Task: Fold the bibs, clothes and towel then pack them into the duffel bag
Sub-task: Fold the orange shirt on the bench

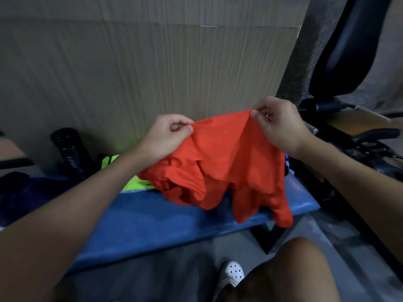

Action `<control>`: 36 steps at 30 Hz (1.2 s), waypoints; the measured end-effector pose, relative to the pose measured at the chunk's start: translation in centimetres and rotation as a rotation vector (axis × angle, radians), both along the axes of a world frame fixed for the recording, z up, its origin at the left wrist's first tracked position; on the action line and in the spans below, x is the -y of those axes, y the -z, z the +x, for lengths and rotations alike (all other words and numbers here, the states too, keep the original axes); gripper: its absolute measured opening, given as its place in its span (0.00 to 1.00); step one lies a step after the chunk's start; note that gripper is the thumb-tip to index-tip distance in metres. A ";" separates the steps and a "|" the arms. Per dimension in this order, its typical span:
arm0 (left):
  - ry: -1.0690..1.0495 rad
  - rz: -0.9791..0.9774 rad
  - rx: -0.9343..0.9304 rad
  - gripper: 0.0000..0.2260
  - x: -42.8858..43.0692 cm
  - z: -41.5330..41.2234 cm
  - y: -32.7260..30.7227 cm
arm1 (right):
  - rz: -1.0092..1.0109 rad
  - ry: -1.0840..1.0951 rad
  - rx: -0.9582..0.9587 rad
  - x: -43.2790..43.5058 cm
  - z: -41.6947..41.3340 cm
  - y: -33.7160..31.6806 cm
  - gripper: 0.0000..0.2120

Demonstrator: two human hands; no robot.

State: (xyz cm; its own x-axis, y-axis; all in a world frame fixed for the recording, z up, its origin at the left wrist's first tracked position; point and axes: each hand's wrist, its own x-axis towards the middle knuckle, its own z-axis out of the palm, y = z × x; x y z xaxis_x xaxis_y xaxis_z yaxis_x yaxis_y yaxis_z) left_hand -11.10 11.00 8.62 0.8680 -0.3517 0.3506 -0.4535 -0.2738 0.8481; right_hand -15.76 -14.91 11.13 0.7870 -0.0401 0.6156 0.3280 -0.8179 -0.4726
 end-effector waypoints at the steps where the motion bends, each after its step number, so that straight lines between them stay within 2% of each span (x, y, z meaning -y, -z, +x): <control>1: 0.045 0.021 -0.071 0.03 -0.5 -1.3 -0.6 | 0.021 -0.003 0.002 -0.7 -0.7 -0.4 0.03; 3: 0.132 0.143 -0.151 0.06 -1.5 -3.3 -1.3 | 0.095 -0.027 -0.007 -2.3 -2.0 -1.2 0.04; 6: 0.147 0.245 -0.109 0.09 -2.3 -5.5 -2.0 | 0.155 -0.066 -0.037 -3.6 -3.3 -1.4 0.04; 9: 0.085 0.111 -0.181 0.09 -2.4 -6.9 -2.9 | 0.154 -0.030 -0.085 -3.6 -4.3 -0.9 0.05; 13: -0.012 0.005 -0.234 0.04 -1.3 -8.2 -4.8 | 0.127 -0.025 -0.211 -3.4 -5.2 0.1 0.06; 15: -0.093 -0.051 -0.257 0.05 -0.4 -8.3 -5.4 | 0.131 -0.037 -0.207 -4.1 -5.7 0.2 0.04; 19: -0.191 -0.134 -0.294 0.08 0.9 -8.0 -5.4 | 0.323 -0.251 -0.177 -7.3 -8.2 -0.7 0.06; 21: -0.233 -0.149 -0.296 0.09 1.2 -7.8 -5.1 | 0.430 -0.454 -0.323 -8.6 -9.8 -0.7 0.09; 23: -0.284 -0.187 -0.301 0.09 1.3 -7.4 -4.9 | 0.373 -0.562 -0.483 -9.0 -10.5 0.2 0.13; 25: -0.324 -0.217 -0.305 0.09 1.3 -7.0 -4.9 | 0.260 -0.529 -0.522 -9.1 -10.4 1.5 0.11; 28: -0.348 -0.216 -0.339 0.10 0.8 -6.6 -4.8 | 0.263 -0.418 -0.453 -8.8 -9.8 2.3 0.09; 32: -0.280 -0.203 -0.464 0.11 -0.2 -6.0 -4.3 | 0.380 -0.358 -0.347 -8.3 -9.5 0.7 0.07; 34: -0.163 -0.171 -0.531 0.10 -0.6 -6.5 -4.2 | 0.461 -0.349 -0.320 -8.1 -9.4 -0.3 0.07; 36: -0.010 -0.092 -0.551 0.04 -0.9 -7.9 -4.1 | 0.544 -0.335 -0.309 -7.9 -9.1 -0.8 0.08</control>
State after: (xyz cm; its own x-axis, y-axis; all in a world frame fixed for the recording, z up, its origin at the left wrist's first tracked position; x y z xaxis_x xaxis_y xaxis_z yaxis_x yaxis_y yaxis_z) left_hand -18.95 11.87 12.76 0.9346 -0.3322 -0.1268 0.0655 -0.1896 0.9797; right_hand -24.86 -7.00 11.98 0.9461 -0.0039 0.3238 0.3058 -0.3183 -0.8973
